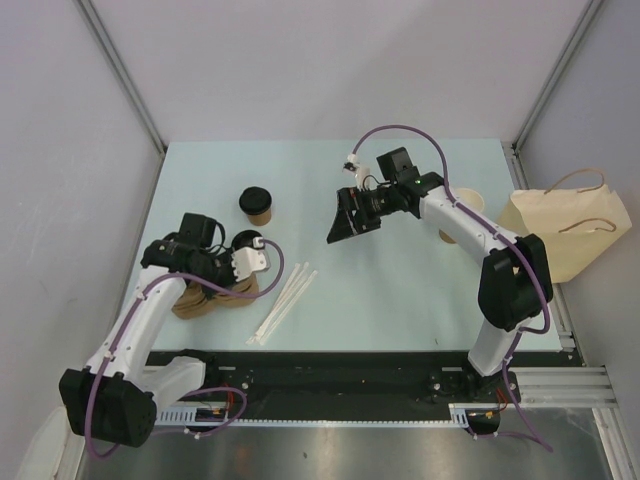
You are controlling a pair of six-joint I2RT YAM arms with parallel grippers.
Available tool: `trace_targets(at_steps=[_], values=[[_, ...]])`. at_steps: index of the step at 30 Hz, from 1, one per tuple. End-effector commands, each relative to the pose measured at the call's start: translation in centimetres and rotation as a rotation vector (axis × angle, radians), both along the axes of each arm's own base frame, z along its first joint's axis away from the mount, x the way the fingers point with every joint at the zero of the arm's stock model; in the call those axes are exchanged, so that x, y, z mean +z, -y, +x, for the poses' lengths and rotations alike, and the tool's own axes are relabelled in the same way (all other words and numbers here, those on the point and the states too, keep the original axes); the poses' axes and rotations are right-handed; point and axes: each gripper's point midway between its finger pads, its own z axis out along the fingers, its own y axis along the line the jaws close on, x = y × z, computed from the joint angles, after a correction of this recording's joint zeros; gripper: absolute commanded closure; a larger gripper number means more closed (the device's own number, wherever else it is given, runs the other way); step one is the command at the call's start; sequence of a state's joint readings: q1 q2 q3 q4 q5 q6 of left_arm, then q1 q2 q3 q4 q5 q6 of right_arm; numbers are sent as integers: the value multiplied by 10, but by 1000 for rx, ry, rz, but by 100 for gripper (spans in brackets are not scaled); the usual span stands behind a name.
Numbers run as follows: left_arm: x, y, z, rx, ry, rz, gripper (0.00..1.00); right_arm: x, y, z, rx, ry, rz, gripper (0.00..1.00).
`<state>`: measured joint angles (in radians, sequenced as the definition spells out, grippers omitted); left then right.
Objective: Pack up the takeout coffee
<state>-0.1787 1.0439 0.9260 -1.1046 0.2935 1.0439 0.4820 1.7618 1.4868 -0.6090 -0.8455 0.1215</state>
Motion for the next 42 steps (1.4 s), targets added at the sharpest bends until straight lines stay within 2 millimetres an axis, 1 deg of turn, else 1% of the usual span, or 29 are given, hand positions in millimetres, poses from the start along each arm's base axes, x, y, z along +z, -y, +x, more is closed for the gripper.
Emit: trace_targets(at_steps=[1,3,6,10,12,13,14,15,16,19,20,21,22,23,24,25,26,27,28,31,32,34,35,36,37,38,40,41,42], values=[[15,10,10,-11,46,-46,94,12,-3,5,12,44,23,2],[16,10,10,-9,47,-46,100,12,-3,5,12,45,23,2],[19,9,11,0,65,-45,100,14,-4,4,15,42,32,2],[28,8,19,41,124,-57,100,22,-13,0,35,36,71,3],[31,7,20,66,163,-65,100,24,-22,-4,46,24,90,5],[35,5,27,81,202,-62,100,24,-25,-6,56,14,100,6],[32,4,26,95,207,-62,100,25,-29,-7,58,4,106,7],[37,3,27,106,237,-67,100,23,-35,-11,74,-2,108,8],[39,1,30,116,264,-64,100,26,-39,-13,86,-1,117,9],[40,0,27,129,294,-73,100,30,-53,-21,116,-23,138,13],[36,0,26,135,289,-73,100,33,-59,-21,125,-18,154,16],[34,0,24,135,285,-74,100,36,-66,-26,134,-40,162,18],[33,0,23,135,282,-74,100,30,-71,-28,147,-67,163,20],[29,0,21,137,272,-74,100,38,-78,-28,161,-58,180,25],[29,0,21,137,273,-75,100,38,-83,-30,171,-71,184,28],[30,0,21,139,281,-81,100,40,-92,-36,192,-97,193,31],[29,0,21,146,286,-83,100,39,-99,-36,199,-103,208,35],[29,0,21,145,291,-86,100,38,-104,-37,202,-114,218,37],[31,0,21,148,310,-91,100,41,-110,-43,208,-157,229,38],[32,0,21,153,334,-98,100,39,-126,-46,220,-213,262,48],[34,0,20,156,345,-104,100,35,-134,-46,231,-209,279,50],[36,0,20,164,358,-111,100,29,-140,-48,232,-249,289,53],[36,0,19,168,360,-118,100,31,-145,-48,232,-267,307,56],[38,1,19,170,366,-127,100,22,-149,-48,232,-295,301,58],[39,1,18,173,369,-133,100,20,-150,-50,236,-325,296,61],[40,3,18,170,372,-139,100,25,-155,-48,237,-320,324,61],[41,3,16,171,382,-146,100,20,-157,-47,231,-350,331,62],[39,4,16,167,379,-148,100,24,-160,-45,236,-334,357,62],[38,4,15,169,377,-150,100,27,-161,-45,220,-378,363,62]])
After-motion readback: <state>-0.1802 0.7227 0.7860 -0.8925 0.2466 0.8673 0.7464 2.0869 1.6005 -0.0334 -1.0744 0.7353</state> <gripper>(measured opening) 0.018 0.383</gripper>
